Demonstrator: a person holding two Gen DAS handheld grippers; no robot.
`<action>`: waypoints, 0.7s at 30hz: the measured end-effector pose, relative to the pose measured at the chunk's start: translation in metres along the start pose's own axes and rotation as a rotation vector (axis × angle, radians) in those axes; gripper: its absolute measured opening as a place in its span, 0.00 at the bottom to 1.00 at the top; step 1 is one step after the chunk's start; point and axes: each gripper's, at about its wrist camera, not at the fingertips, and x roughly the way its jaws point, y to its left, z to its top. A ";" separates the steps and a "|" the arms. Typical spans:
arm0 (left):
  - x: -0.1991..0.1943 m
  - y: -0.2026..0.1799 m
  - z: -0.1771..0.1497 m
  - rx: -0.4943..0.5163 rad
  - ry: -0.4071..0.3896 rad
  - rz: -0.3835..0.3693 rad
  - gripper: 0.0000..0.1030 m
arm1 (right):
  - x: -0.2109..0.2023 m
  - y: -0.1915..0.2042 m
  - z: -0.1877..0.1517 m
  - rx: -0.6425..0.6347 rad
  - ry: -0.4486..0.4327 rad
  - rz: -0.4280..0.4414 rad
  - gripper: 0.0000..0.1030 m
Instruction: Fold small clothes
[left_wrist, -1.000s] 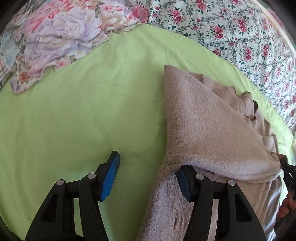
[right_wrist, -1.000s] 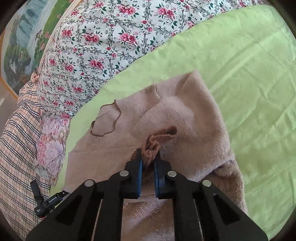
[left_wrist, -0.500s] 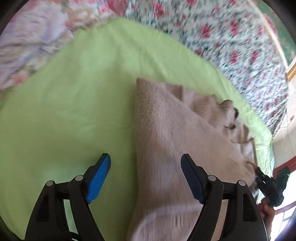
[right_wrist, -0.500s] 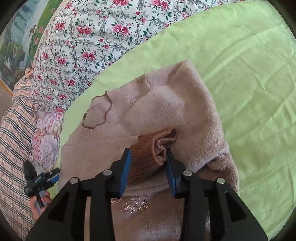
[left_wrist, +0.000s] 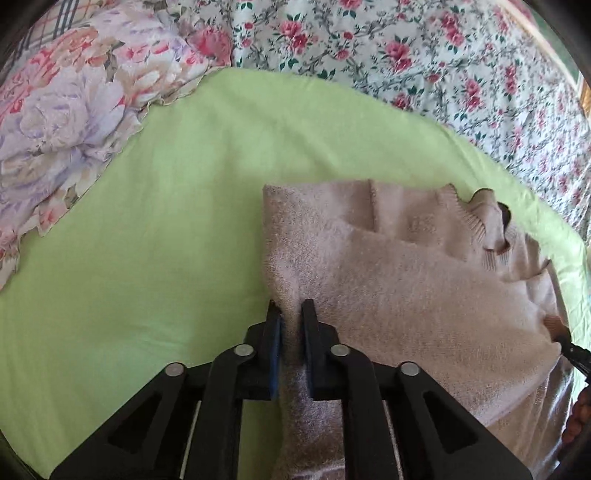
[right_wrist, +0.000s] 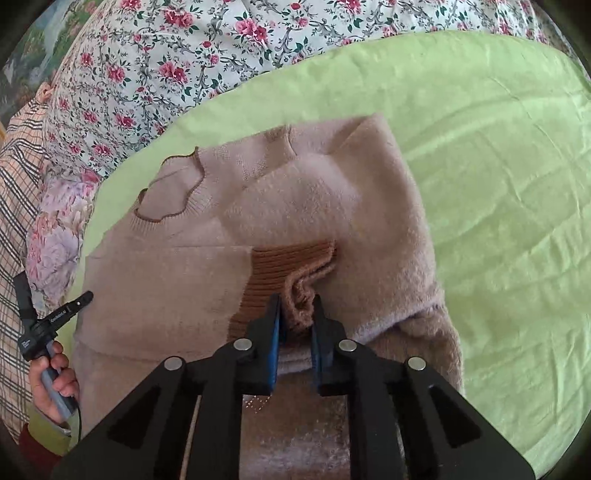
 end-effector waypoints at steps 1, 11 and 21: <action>-0.004 0.001 0.001 -0.002 0.000 0.004 0.23 | -0.007 -0.001 0.000 0.000 -0.017 0.001 0.28; -0.026 -0.036 0.054 0.284 -0.090 -0.024 0.70 | 0.009 0.028 0.086 -0.293 -0.035 0.010 0.53; 0.085 -0.087 0.101 0.585 0.171 -0.127 0.71 | 0.110 0.054 0.135 -0.594 0.147 0.012 0.67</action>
